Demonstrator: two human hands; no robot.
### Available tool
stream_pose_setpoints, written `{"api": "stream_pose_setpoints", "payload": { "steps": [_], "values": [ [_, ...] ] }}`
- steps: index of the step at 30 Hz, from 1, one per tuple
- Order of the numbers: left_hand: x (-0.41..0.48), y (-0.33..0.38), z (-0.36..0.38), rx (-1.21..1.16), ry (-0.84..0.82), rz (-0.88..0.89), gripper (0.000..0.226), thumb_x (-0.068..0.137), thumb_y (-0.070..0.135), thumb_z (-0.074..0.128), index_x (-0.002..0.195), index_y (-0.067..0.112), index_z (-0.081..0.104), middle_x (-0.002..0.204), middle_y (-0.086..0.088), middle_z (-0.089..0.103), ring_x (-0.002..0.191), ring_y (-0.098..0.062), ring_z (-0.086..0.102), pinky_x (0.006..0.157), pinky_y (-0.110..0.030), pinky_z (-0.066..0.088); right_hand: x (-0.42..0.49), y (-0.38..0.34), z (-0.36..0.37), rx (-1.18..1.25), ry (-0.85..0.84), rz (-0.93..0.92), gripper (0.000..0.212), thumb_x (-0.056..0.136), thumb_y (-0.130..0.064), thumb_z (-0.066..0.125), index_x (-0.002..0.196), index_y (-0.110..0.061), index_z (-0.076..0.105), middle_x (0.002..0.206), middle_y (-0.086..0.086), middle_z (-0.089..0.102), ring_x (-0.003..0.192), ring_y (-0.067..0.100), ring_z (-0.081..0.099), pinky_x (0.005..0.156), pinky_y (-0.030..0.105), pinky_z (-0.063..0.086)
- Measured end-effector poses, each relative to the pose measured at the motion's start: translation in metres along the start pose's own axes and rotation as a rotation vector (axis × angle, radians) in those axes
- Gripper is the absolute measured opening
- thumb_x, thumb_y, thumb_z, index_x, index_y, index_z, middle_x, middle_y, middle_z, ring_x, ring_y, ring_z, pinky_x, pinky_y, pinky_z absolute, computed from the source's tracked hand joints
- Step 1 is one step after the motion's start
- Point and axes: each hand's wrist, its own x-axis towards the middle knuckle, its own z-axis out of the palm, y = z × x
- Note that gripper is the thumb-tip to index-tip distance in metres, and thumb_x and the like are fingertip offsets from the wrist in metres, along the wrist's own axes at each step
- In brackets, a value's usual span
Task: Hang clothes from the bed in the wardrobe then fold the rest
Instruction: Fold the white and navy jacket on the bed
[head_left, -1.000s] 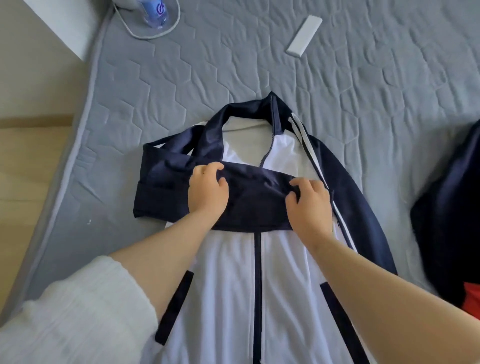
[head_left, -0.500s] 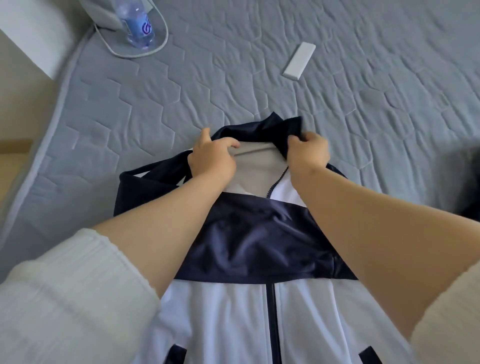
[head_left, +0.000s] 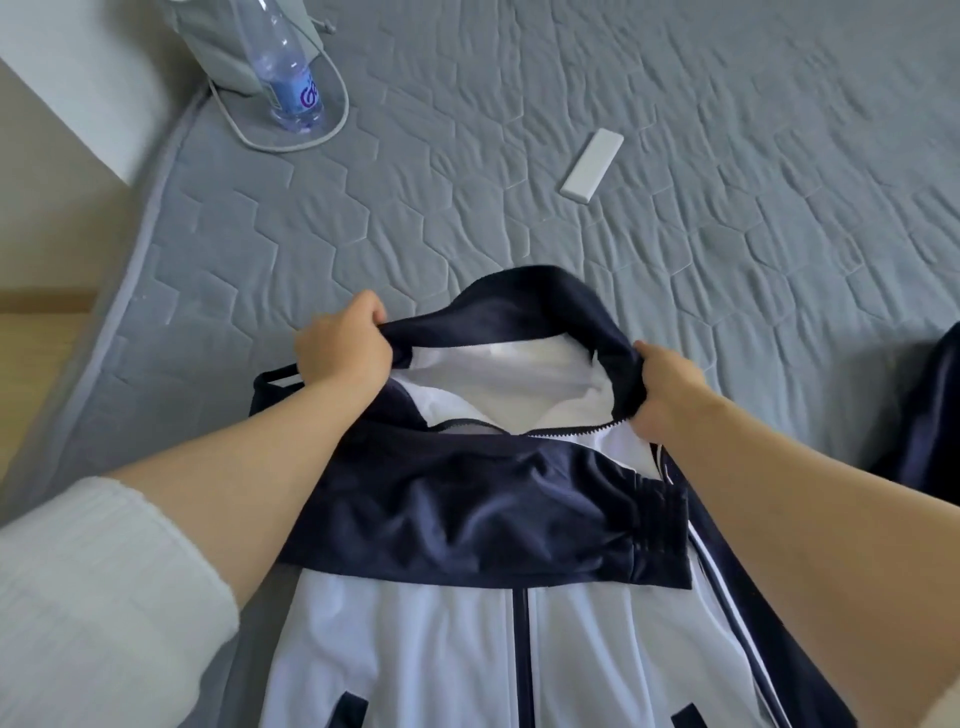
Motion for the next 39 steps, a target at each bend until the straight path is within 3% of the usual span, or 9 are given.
{"api": "stream_pose_setpoints", "payload": {
  "steps": [3, 10, 14, 18, 24, 28, 32, 34, 39],
  "values": [
    [0.006, 0.001, -0.002, -0.035, -0.080, -0.057, 0.035, 0.078, -0.007, 0.036, 0.080, 0.023, 0.055, 0.078, -0.003, 0.055, 0.074, -0.026, 0.048, 0.055, -0.029, 0.030, 0.010, 0.003, -0.019, -0.533, 0.059, -0.175, 0.037, 0.091, -0.003, 0.040, 0.127, -0.007, 0.049, 0.119, 0.015, 0.057, 0.087, 0.027, 0.056, 0.074, 0.036, 0.047],
    [-0.005, 0.018, 0.006, -0.170, -0.391, 0.149, 0.011, 0.082, 0.032, 0.054, 0.093, 0.033, 0.050, 0.071, 0.010, 0.054, 0.064, -0.012, 0.050, 0.053, -0.027, 0.031, -0.003, 0.021, -0.001, -1.343, 0.082, -0.830, 0.030, 0.096, -0.025, 0.031, 0.114, -0.015, 0.053, 0.115, 0.009, 0.058, 0.112, 0.033, 0.046, 0.094, 0.042, 0.030],
    [-0.008, 0.017, 0.024, 0.040, -0.319, 0.302, 0.031, 0.092, 0.054, 0.038, 0.096, 0.029, 0.056, 0.074, 0.011, 0.052, 0.077, -0.018, 0.051, 0.069, -0.029, 0.030, 0.000, 0.031, 0.019, -1.312, -0.026, -0.809, 0.035, 0.095, -0.045, 0.039, 0.111, -0.014, 0.044, 0.073, -0.001, 0.048, 0.078, 0.028, 0.051, 0.065, 0.034, 0.035],
    [-0.015, 0.007, 0.045, 0.101, -0.099, 0.389, 0.031, 0.095, 0.034, 0.046, 0.075, 0.011, 0.051, 0.077, -0.003, 0.044, 0.073, -0.026, 0.047, 0.063, -0.031, 0.028, 0.017, 0.045, 0.017, -1.239, 0.004, -0.739, 0.017, 0.094, -0.019, 0.041, 0.103, -0.009, 0.052, 0.087, 0.011, 0.059, 0.077, 0.030, 0.053, 0.061, 0.032, 0.037],
    [-0.015, -0.002, 0.036, 0.018, -0.040, 0.335, 0.026, 0.093, 0.014, 0.043, 0.109, 0.021, 0.061, 0.096, -0.008, 0.049, 0.078, -0.032, 0.050, 0.059, -0.031, 0.034, 0.029, 0.038, 0.005, -0.746, 0.009, -0.488, 0.016, 0.095, -0.013, 0.038, 0.090, -0.012, 0.054, 0.073, 0.003, 0.049, 0.059, 0.016, 0.047, 0.046, 0.023, 0.033],
    [-0.015, 0.014, 0.018, 0.044, 0.034, 0.346, 0.028, 0.090, 0.008, 0.038, 0.106, 0.014, 0.059, 0.098, -0.008, 0.049, 0.075, -0.025, 0.040, 0.060, -0.034, 0.030, 0.015, 0.024, 0.003, -0.397, 0.022, -0.441, 0.015, 0.092, -0.014, 0.037, 0.082, -0.012, 0.047, 0.074, 0.000, 0.046, 0.067, 0.018, 0.042, 0.053, 0.026, 0.034],
    [-0.011, 0.033, -0.001, -0.026, 0.006, 0.235, 0.010, 0.090, 0.014, 0.036, 0.088, 0.010, 0.045, 0.098, -0.005, 0.039, 0.071, -0.028, 0.042, 0.061, -0.033, 0.028, -0.005, 0.024, -0.004, -0.790, 0.097, -0.803, 0.021, 0.098, -0.029, 0.036, 0.094, -0.013, 0.048, 0.084, -0.001, 0.045, 0.082, 0.021, 0.042, 0.070, 0.033, 0.036],
    [-0.003, 0.042, -0.008, -0.045, -0.036, 0.131, 0.012, 0.091, 0.014, 0.036, 0.093, 0.012, 0.048, 0.104, -0.007, 0.041, 0.074, -0.030, 0.045, 0.064, -0.034, 0.032, -0.010, 0.016, -0.006, -0.931, 0.133, -0.895, 0.020, 0.097, -0.032, 0.041, 0.098, -0.014, 0.051, 0.090, -0.001, 0.042, 0.076, 0.018, 0.041, 0.061, 0.029, 0.033],
    [0.015, 0.084, -0.015, -0.928, -0.164, -0.208, 0.043, 0.091, 0.007, 0.049, 0.129, 0.025, 0.039, 0.136, -0.012, 0.038, 0.101, -0.027, 0.057, 0.084, -0.037, 0.054, -0.015, -0.008, 0.028, -0.158, -0.144, -0.517, 0.026, 0.095, -0.015, 0.042, 0.121, -0.009, 0.046, 0.094, 0.001, 0.055, 0.067, 0.009, 0.055, 0.051, 0.014, 0.047]
  ]
}}
